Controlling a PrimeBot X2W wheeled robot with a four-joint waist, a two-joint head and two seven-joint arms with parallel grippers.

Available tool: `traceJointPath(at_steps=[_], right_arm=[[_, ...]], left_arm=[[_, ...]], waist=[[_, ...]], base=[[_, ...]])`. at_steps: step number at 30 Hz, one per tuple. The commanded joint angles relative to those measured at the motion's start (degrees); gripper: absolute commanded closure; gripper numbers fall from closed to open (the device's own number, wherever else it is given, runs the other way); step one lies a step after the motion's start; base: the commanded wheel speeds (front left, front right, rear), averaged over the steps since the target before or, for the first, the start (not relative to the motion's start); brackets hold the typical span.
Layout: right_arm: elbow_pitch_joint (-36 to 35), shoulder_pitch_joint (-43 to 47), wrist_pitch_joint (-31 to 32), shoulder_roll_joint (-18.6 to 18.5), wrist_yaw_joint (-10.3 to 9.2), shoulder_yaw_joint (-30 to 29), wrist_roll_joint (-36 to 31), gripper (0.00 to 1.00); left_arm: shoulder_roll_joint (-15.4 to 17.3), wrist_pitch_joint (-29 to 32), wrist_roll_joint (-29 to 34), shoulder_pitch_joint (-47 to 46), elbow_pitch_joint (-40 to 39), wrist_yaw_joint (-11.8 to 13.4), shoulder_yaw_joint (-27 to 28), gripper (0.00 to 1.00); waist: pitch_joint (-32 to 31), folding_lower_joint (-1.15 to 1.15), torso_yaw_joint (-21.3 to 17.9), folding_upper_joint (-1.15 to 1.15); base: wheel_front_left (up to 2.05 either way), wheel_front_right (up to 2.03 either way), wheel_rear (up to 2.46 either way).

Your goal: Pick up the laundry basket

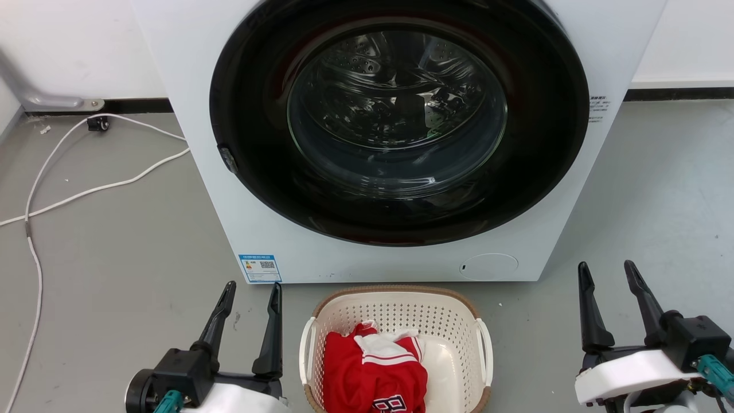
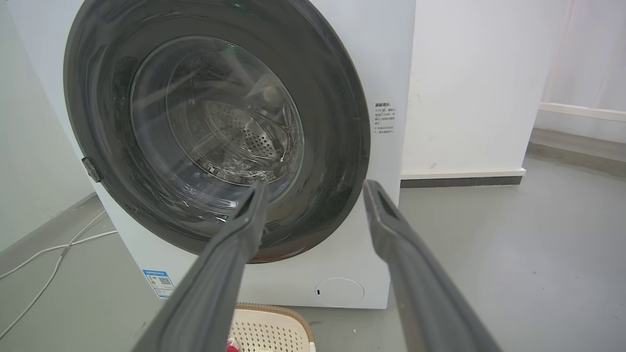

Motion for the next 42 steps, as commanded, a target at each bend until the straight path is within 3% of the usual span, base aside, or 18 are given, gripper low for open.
traceJointPath(at_steps=[1, 11, 32, 42], right_arm=[[-0.01, -0.51, -0.38, -0.17, -0.02, 0.06, -1.17, 0.00], [0.05, -0.68, -1.43, -0.18, -0.02, 0.18, -4.94, 0.00], [0.44, -0.87, -1.34, -0.17, -0.02, 0.26, -4.03, 0.00], [2.69, -3.92, -1.34, -0.17, -0.02, 0.78, -5.33, 0.00]], left_arm=[[-0.07, -0.48, 1.19, 0.50, -0.08, -0.37, 0.04, 0.00], [-0.25, -1.52, 5.58, 0.84, -0.60, -0.65, -0.31, 0.00], [-0.25, -1.54, 3.56, 0.67, 0.19, 0.18, -0.68, 0.00], [-0.26, -1.41, 3.44, -2.48, 3.94, 0.28, -0.26, 0.00]], waist=[[-0.03, 0.00, -0.01, 0.00], [-0.41, 0.00, -0.08, 0.00], [0.13, 0.00, 0.21, 0.00], [7.17, 0.00, -0.56, 0.00]], base=[[0.00, 0.00, 0.00], [0.00, 0.00, 0.00], [0.00, 0.00, 0.00], [0.00, 0.00, 0.00]])
